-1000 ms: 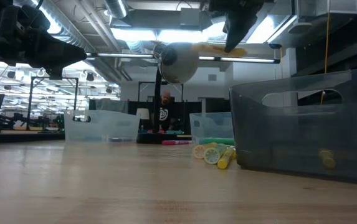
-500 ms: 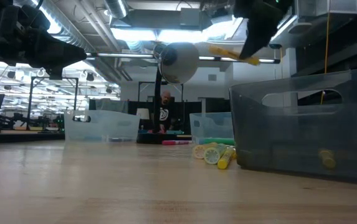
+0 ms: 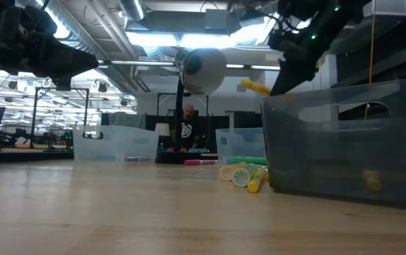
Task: Pick & Place Markers
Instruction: Put the left yellow highlighter pen into the right transparent bin
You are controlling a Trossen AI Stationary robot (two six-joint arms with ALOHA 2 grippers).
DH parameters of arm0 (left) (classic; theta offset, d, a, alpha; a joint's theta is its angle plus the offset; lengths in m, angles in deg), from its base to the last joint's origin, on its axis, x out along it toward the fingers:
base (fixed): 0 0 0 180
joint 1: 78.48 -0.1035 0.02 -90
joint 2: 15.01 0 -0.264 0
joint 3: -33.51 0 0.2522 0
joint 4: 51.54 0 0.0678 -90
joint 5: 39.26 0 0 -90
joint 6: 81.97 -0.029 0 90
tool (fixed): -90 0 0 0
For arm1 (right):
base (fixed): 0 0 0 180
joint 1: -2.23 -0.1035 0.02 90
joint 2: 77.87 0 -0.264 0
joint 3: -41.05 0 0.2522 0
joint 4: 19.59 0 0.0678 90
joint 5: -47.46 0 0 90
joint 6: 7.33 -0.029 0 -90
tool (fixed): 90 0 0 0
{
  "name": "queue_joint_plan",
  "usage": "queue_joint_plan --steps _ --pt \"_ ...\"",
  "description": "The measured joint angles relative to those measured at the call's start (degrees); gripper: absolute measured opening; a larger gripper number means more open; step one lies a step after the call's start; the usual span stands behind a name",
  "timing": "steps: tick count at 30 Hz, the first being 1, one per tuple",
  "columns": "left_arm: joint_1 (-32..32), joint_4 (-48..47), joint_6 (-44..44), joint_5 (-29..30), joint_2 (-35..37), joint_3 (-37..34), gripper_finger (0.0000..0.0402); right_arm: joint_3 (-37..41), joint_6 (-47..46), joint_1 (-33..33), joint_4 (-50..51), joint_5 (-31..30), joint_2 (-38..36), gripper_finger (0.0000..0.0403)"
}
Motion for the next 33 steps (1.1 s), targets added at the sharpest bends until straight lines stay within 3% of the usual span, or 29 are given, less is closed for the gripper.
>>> queue_joint_plan --steps 8,14,33 --pt "0.0 0.0 0.0 0.0 0.0 0.0 0.0072 0.0 1.0 2.7 -5.7 -0.2 4.7 0.0061" --pt "0.0 0.0 0.0 0.0 0.0 0.0 0.0072 0.0 1.8 4.4 -6.5 -3.1 8.4 0.0061" --pt "0.0 0.0 0.0 0.0 0.0 0.0 0.0072 -0.1 4.7 5.7 -6.7 -2.2 16.7 0.0061"
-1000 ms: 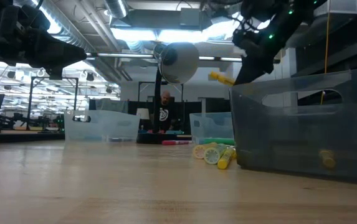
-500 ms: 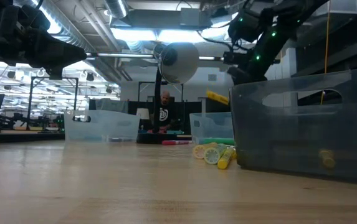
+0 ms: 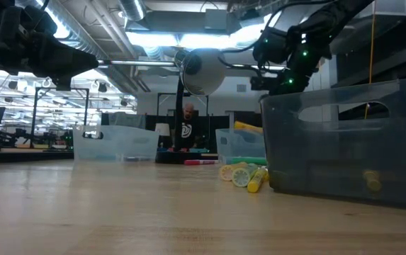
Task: Pick & Place Markers
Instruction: Put the left yellow highlighter pen into the right transparent bin, then adjust the black bin
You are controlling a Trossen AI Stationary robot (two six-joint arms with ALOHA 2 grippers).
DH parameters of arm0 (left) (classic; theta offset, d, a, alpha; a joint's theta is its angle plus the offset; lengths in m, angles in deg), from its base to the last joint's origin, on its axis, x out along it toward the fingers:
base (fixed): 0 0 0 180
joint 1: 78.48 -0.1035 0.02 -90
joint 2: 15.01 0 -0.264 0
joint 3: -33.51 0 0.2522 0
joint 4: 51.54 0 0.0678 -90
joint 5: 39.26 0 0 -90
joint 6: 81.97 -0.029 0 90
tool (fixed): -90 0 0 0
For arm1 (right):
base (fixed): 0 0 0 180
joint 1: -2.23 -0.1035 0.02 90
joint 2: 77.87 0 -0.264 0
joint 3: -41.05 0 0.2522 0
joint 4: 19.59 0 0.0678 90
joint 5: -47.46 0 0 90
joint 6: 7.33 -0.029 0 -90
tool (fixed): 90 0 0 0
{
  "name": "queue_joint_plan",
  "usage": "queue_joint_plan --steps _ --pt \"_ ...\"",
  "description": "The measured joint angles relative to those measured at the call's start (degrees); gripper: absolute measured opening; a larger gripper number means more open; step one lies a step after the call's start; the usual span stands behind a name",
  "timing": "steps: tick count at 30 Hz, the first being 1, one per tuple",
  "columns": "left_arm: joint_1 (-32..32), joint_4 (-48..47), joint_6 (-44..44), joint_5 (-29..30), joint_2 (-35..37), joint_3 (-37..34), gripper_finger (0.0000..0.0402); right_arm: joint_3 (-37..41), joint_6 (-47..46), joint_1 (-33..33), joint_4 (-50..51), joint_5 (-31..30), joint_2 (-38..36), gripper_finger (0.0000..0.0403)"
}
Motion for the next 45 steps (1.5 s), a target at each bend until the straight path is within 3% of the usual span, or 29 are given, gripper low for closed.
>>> queue_joint_plan --steps 6,22,36,45 --pt "0.0 0.0 0.0 0.0 0.0 0.0 0.0072 0.0 0.4 0.0 1.7 2.0 0.0 0.0064" --pt "0.0 0.0 0.0 0.0 0.0 0.0 0.0072 0.0 -1.2 0.0 4.2 0.5 0.0 0.0096" --pt "0.0 0.0 0.0 0.0 0.0 0.0 0.0072 -1.2 -10.3 -0.2 3.4 2.4 0.0 0.0203" --pt "0.0 0.0 0.0 0.0 0.0 0.0 0.0072 -8.3 -10.5 -8.5 -2.9 3.5 0.0 0.0206"
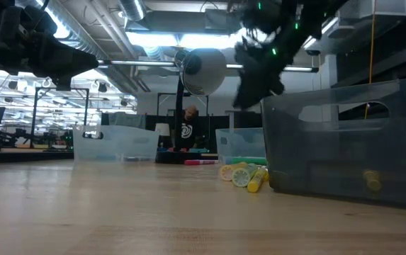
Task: Pick & Place Markers
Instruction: Adjust the black bin
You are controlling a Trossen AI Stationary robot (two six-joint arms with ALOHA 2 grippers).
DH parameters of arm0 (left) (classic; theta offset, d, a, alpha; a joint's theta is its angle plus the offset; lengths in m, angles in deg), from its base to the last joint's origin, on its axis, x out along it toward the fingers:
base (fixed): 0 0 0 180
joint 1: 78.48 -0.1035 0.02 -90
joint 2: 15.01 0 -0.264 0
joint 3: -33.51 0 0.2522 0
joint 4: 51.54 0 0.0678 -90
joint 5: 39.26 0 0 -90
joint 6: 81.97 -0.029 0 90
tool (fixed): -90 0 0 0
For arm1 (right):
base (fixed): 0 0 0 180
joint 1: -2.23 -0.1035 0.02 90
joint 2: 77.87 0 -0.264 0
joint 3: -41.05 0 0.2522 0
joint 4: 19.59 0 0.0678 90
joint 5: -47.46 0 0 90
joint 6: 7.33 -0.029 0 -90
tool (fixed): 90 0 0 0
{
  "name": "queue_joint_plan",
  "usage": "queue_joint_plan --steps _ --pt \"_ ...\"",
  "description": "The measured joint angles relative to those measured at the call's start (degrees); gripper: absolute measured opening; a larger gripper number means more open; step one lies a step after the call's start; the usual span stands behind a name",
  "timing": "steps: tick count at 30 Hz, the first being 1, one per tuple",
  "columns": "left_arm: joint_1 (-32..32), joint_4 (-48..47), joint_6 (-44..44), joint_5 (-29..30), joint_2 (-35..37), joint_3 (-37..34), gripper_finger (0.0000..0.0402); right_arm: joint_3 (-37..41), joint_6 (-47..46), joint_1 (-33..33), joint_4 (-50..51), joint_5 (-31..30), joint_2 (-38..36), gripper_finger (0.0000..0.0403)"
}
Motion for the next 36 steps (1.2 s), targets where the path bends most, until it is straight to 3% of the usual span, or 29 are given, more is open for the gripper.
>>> queue_joint_plan --steps 9,15,29,36 --pt "0.0 0.0 0.0 0.0 0.0 0.0 0.0072 -1.8 5.4 -14.2 -8.0 1.0 0.0 0.0206" --pt "0.0 0.0 0.0 0.0 0.0 0.0 0.0072 -1.8 0.9 -20.2 -13.3 -0.6 1.2 0.0206" --pt "0.0 0.0 0.0 0.0 0.0 0.0 0.0072 -1.8 -6.6 -27.8 -16.9 5.8 13.7 0.0180" --pt "0.0 0.0 0.0 0.0 0.0 0.0 0.0072 -1.8 -14.1 -29.8 -10.0 8.1 14.4 0.0161"
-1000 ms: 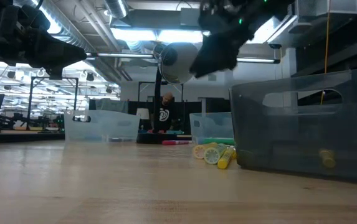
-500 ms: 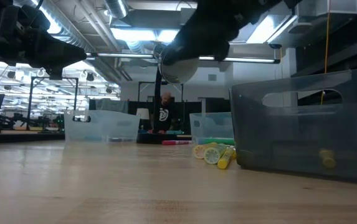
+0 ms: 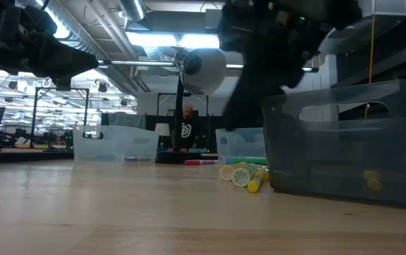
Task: Pick & Place Markers
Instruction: Adjust the black bin
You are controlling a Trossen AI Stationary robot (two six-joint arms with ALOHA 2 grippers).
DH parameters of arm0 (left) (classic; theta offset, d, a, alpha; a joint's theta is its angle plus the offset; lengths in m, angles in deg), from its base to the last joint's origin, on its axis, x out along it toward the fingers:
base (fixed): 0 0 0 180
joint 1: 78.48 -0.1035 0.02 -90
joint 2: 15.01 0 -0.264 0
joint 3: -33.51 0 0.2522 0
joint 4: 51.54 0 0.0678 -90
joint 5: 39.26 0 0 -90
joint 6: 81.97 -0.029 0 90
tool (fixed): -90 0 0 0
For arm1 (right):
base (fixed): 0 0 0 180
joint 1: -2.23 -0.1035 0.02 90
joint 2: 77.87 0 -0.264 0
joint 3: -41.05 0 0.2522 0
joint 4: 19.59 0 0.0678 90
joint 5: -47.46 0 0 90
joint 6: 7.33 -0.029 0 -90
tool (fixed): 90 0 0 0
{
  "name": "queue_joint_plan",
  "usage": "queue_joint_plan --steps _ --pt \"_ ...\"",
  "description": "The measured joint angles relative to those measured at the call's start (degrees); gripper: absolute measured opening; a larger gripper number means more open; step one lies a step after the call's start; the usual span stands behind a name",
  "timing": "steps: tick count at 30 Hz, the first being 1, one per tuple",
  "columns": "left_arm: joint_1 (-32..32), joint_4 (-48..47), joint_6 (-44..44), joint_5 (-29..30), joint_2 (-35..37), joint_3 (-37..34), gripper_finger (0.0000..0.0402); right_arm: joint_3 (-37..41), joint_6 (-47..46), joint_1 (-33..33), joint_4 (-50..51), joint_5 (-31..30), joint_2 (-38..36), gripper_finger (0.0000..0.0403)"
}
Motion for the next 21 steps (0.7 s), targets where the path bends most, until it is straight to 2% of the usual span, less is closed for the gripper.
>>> queue_joint_plan --steps 3,11,16,21 --pt "0.0 0.0 0.0 0.0 0.0 0.0 0.0072 -0.9 -2.8 -0.7 5.6 1.8 -0.2 0.0156" --pt "0.0 0.0 0.0 0.0 0.0 0.0 0.0072 -11.1 -7.9 -3.3 32.3 2.8 -0.1 0.0156" --pt "0.0 0.0 0.0 0.0 0.0 0.0 0.0072 -15.7 -13.9 -5.1 46.4 -0.9 -0.1 0.0156" --pt "0.0 0.0 0.0 0.0 0.0 0.0 0.0072 -16.3 -22.8 -6.6 58.5 -4.7 -0.1 0.0156"
